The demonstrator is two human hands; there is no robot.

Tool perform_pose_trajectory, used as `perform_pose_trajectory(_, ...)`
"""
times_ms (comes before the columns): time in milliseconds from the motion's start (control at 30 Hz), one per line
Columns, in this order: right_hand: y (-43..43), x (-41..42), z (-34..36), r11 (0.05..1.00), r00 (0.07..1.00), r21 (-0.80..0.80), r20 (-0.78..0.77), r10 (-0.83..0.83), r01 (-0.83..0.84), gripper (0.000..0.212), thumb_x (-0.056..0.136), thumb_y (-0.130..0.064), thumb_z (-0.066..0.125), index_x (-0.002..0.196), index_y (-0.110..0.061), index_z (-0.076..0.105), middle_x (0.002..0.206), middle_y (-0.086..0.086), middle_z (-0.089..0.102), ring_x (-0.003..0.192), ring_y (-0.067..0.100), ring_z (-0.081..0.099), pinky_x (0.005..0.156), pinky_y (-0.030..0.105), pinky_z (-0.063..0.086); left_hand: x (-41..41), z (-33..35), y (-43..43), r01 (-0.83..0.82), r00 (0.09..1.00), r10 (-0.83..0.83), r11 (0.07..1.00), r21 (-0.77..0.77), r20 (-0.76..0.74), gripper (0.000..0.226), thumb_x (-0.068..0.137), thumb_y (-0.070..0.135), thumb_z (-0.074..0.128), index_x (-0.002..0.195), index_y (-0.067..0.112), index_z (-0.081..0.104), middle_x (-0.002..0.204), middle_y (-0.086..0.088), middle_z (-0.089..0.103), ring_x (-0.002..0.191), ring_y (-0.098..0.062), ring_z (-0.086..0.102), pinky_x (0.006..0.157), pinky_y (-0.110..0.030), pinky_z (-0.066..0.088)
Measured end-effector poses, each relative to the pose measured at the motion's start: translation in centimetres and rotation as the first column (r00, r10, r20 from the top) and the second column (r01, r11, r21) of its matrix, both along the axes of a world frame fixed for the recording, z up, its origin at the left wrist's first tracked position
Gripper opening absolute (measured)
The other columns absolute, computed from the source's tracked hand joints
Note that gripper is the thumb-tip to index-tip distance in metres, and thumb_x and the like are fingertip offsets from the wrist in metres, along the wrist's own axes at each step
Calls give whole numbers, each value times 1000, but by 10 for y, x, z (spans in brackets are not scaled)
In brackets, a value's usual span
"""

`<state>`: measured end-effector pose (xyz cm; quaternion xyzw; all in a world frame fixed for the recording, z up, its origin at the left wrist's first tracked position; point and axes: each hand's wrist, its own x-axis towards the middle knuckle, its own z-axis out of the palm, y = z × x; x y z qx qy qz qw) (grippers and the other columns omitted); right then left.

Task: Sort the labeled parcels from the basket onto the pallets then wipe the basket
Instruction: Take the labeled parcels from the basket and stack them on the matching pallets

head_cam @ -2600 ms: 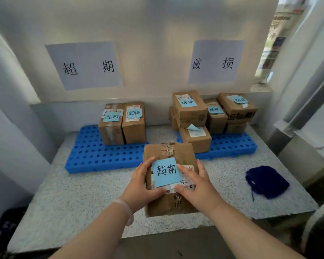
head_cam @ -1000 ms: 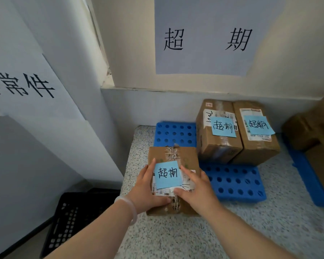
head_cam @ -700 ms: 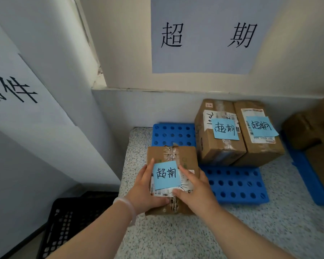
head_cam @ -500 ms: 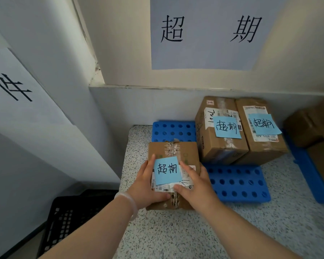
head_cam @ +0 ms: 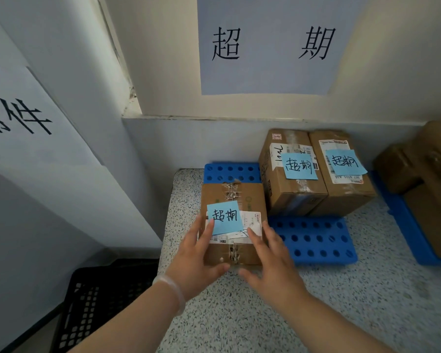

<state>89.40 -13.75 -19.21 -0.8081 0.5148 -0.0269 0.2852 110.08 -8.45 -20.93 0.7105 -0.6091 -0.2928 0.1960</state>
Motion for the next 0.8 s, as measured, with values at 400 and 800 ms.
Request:
perform_pose_trajectory(400, 7, -7, -2, 969, 931, -47, -292, 220, -244, 104, 93, -57, 50, 143, -30, -37, 144, -8, -52, 133, 10, -48, 111, 34, -26, -16, -18, 23, 156, 911, -147, 988, 9, 386, 85, 89, 77, 13, 156, 24, 13, 164, 1, 2, 149, -21, -3, 114, -52, 29)
perform_pose_trajectory(800, -46, 21, -8, 975, 942, -69, -281, 185, -213, 103, 92, -61, 47, 146, -24, -32, 150, -3, -46, 138, 13, -43, 120, 39, -15, -2, -4, -35, 132, 902, -169, 984, 121, 397, 94, 69, 84, -9, 147, 33, -22, 154, 10, -36, 140, -15, -37, 122, -41, -3)
